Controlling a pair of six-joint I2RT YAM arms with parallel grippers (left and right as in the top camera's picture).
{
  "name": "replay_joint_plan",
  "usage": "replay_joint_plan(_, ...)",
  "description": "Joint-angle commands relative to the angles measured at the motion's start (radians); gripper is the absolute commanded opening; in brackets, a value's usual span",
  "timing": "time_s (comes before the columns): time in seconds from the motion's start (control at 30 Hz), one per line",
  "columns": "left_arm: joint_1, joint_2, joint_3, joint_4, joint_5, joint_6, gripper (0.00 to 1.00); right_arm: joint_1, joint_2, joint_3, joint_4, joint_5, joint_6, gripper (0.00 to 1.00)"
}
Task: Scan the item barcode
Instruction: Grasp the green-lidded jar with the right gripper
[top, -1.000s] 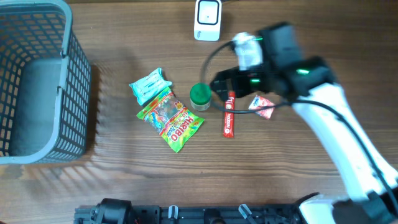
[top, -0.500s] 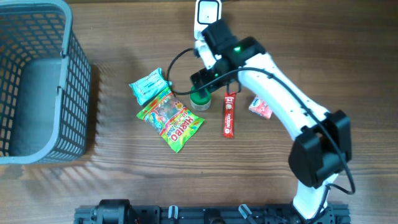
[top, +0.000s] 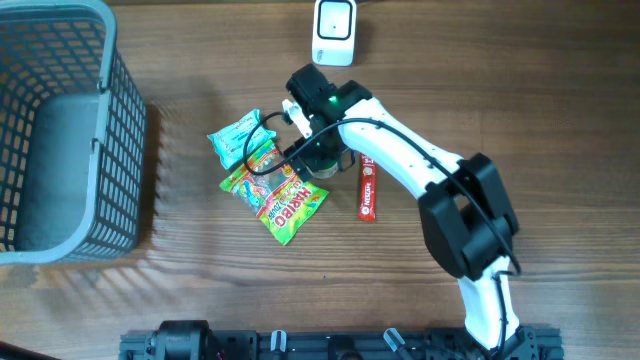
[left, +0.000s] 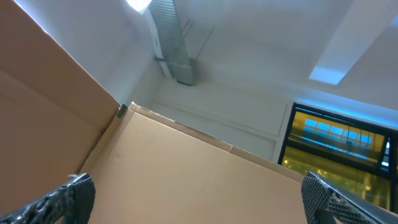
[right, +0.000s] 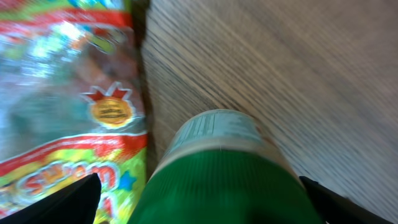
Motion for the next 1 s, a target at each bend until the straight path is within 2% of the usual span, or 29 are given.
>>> replay_joint_plan(0.0,0.006,-0.022,-0.005,0.004,0.019,-0.016,1.0,-0.008,0.047,0.014,-0.002,0.047,-0.028,1.0)
replay_joint_plan(0.1,0.006,-0.022,-0.005,0.004,0.019,-0.017,1.0,-0.01,0.048,0.014,-0.001,0.055,-0.053,0.98)
replay_joint_plan(0.2,0.006,-0.022,-0.005,0.004,0.019,-0.017,1.0,-0.011,0.051,0.014,0.01,0.055,-0.022,0.9)
replay_joint_plan(0.3,0.006,-0.022,-0.005,0.004,0.019,-0.017,1.0,-0.012,0.055,0.013,0.015,0.054,0.056,0.89)
replay_joint_plan(0.47,0.006,-0.022,-0.005,0.006,0.019,-0.017,1.0,-0.025,0.056,-0.005,0.027,0.051,0.079,0.89)
replay_joint_plan(0.67,0.006,-0.022,-0.005,0.028,0.019,-0.016,1.0,-0.025,0.12,-0.014,0.031,0.05,0.139,0.79)
replay_joint_plan(0.83,0.006,-0.022,-0.005,0.03,0.019,-0.016,1.0,-0.026,0.142,-0.014,0.028,0.047,0.15,0.78)
replay_joint_plan(0.97,0.006,-0.022,-0.005,0.03,0.019,-0.017,1.0,-0.026,0.142,-0.014,0.019,0.043,0.19,0.66)
